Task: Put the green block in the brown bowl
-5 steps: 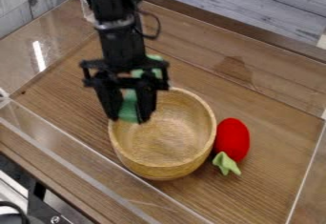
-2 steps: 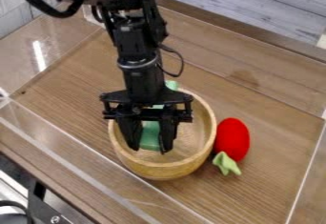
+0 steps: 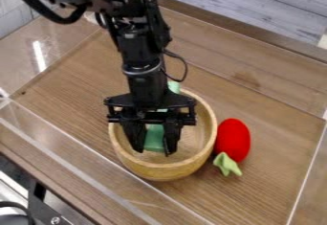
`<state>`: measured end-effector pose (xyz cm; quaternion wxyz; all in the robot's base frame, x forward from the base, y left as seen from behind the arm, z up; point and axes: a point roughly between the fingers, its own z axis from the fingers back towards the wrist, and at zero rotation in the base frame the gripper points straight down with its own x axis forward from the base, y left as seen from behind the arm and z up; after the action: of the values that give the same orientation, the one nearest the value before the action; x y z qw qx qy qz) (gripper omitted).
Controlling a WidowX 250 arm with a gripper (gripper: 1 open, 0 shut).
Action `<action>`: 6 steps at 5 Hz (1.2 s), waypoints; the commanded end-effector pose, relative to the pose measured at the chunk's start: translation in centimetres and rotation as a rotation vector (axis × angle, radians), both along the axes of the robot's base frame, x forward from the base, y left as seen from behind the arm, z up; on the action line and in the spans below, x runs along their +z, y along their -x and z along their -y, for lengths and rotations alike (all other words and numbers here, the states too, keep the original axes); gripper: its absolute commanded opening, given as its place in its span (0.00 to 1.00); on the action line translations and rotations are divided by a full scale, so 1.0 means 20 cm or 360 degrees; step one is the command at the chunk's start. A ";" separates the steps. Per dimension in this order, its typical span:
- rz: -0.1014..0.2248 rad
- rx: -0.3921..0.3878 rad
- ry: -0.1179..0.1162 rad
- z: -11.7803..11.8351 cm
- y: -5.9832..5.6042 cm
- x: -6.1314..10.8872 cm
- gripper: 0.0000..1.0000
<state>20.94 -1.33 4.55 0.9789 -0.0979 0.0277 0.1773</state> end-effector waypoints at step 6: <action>0.0257 0.0000 -0.0162 -0.01 -0.11 -0.01 0.00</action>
<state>22.60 -1.12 3.57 0.9820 -0.0609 -0.0421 0.1737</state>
